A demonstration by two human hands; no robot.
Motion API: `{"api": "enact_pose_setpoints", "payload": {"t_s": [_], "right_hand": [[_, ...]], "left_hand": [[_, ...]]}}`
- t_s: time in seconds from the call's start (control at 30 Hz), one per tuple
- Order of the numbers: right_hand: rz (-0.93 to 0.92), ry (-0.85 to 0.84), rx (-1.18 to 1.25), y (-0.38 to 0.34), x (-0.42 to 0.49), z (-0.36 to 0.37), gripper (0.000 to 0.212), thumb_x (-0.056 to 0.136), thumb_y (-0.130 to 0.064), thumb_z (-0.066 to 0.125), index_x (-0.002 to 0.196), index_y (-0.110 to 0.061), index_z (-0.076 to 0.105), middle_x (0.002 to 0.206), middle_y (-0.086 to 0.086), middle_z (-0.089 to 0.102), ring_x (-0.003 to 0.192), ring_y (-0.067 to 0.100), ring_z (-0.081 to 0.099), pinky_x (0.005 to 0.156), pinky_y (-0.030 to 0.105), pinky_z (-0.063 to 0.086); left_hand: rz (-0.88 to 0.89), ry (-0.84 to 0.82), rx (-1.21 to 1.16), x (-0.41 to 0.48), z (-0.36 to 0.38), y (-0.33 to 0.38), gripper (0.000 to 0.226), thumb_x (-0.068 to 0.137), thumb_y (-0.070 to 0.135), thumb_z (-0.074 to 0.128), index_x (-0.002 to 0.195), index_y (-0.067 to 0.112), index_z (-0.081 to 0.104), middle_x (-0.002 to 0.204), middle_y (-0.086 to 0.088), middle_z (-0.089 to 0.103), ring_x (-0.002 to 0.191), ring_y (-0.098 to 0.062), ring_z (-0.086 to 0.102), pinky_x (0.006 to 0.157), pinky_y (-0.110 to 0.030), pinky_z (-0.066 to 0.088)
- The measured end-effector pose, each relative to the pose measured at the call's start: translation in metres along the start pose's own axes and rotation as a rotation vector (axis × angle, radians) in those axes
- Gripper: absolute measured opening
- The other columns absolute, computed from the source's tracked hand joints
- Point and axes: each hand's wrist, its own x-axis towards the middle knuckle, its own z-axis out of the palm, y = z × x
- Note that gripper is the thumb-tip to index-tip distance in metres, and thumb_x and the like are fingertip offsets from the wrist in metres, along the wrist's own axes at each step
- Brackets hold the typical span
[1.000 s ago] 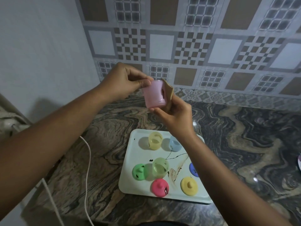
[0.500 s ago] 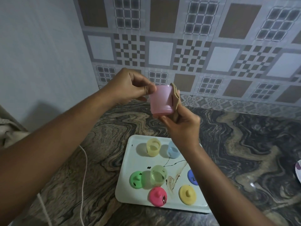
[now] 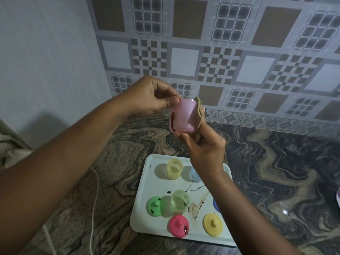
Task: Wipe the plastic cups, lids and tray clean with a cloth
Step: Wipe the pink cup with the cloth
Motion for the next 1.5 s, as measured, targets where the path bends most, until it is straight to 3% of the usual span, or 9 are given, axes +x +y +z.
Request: {"api": "enact_pose_setpoints", "payload": {"t_s": [0.17, 0.33, 0.47, 0.63, 0.73, 0.9, 1.0, 1.17, 1.5], "right_hand": [[-0.091, -0.031, -0.071, -0.003, -0.005, 0.002, 0.07, 0.074, -0.025, 0.089, 0.122, 0.019, 0.063, 0.076, 0.023, 0.067, 0.08, -0.022, 0.047, 0.078, 0.0, 0.04], [0.074, 0.048, 0.046, 0.0, 0.001, 0.0, 0.038, 0.078, -0.04, 0.085, 0.087, -0.006, 0.07, 0.063, -0.015, 0.048, 0.057, -0.002, 0.042, 0.056, 0.024, 0.043], [0.021, 0.051, 0.027, -0.004, 0.008, -0.004, 0.061, 0.079, -0.042, 0.084, 0.109, 0.01, 0.071, 0.071, -0.014, 0.061, 0.063, -0.002, 0.05, 0.059, 0.028, 0.049], [-0.205, 0.0, -0.189, -0.004, 0.01, -0.008, 0.073, 0.08, -0.024, 0.085, 0.137, 0.009, 0.054, 0.139, 0.029, 0.058, 0.137, 0.005, 0.051, 0.101, 0.035, 0.057], [-0.131, 0.013, -0.111, -0.006, 0.012, -0.008, 0.079, 0.085, -0.037, 0.078, 0.142, 0.007, 0.049, 0.131, 0.022, 0.067, 0.117, 0.016, 0.067, 0.094, 0.043, 0.06], [-0.058, 0.009, -0.024, -0.011, 0.019, -0.009, 0.083, 0.085, -0.046, 0.076, 0.144, 0.006, 0.049, 0.107, 0.001, 0.065, 0.094, 0.005, 0.055, 0.092, 0.036, 0.061], [-0.194, -0.025, -0.23, -0.017, 0.017, -0.008, 0.069, 0.085, -0.026, 0.081, 0.14, 0.005, 0.054, 0.136, 0.026, 0.062, 0.108, 0.012, 0.066, 0.094, 0.017, 0.054], [-0.329, -0.065, -0.277, -0.029, 0.015, -0.004, 0.048, 0.1, -0.031, 0.064, 0.137, -0.001, 0.059, 0.151, 0.035, 0.042, 0.132, 0.036, 0.057, 0.099, 0.039, 0.058], [-0.227, 0.194, 0.015, -0.022, 0.017, -0.013, 0.028, 0.101, -0.008, 0.057, 0.116, 0.015, 0.066, 0.126, 0.031, 0.064, 0.127, 0.028, 0.064, 0.099, 0.036, 0.058]], "left_hand": [[0.092, -0.034, 0.143, 0.001, 0.005, 0.015, 0.015, 0.086, 0.022, 0.073, 0.1, 0.023, 0.077, 0.092, 0.011, 0.076, 0.087, 0.0, 0.07, 0.08, -0.022, 0.058], [0.054, 0.021, 0.039, -0.004, 0.003, 0.007, 0.026, 0.082, 0.028, 0.073, 0.108, 0.024, 0.075, 0.102, 0.013, 0.076, 0.095, 0.004, 0.068, 0.083, -0.013, 0.054], [0.054, 0.05, 0.003, -0.002, 0.0, 0.006, 0.022, 0.078, 0.023, 0.076, 0.1, 0.022, 0.076, 0.093, 0.008, 0.077, 0.09, -0.005, 0.072, 0.082, -0.025, 0.058], [0.14, 0.091, 0.142, -0.001, 0.011, 0.022, 0.017, 0.083, 0.023, 0.077, 0.099, 0.02, 0.077, 0.088, 0.012, 0.075, 0.082, 0.002, 0.07, 0.074, -0.011, 0.054], [0.133, 0.125, 0.106, -0.001, 0.015, 0.023, 0.023, 0.084, 0.029, 0.074, 0.106, 0.022, 0.076, 0.099, 0.012, 0.075, 0.09, 0.005, 0.069, 0.077, -0.009, 0.053], [0.044, 0.098, 0.016, -0.004, 0.005, 0.019, 0.021, 0.085, 0.017, 0.073, 0.104, 0.026, 0.073, 0.096, 0.013, 0.075, 0.089, 0.003, 0.07, 0.079, -0.015, 0.054], [0.036, 0.107, 0.015, -0.003, 0.003, 0.021, 0.017, 0.083, 0.013, 0.074, 0.099, 0.02, 0.075, 0.09, 0.007, 0.077, 0.085, -0.003, 0.072, 0.078, -0.018, 0.056], [0.022, 0.074, -0.082, -0.002, -0.001, 0.018, 0.015, 0.081, 0.013, 0.072, 0.095, 0.018, 0.076, 0.089, 0.003, 0.078, 0.09, -0.009, 0.073, 0.081, -0.024, 0.057], [-0.108, -0.031, -0.394, -0.001, -0.004, 0.01, 0.014, 0.073, 0.02, 0.07, 0.085, 0.019, 0.077, 0.093, -0.005, 0.073, 0.094, -0.018, 0.069, 0.097, -0.048, 0.054]]}}
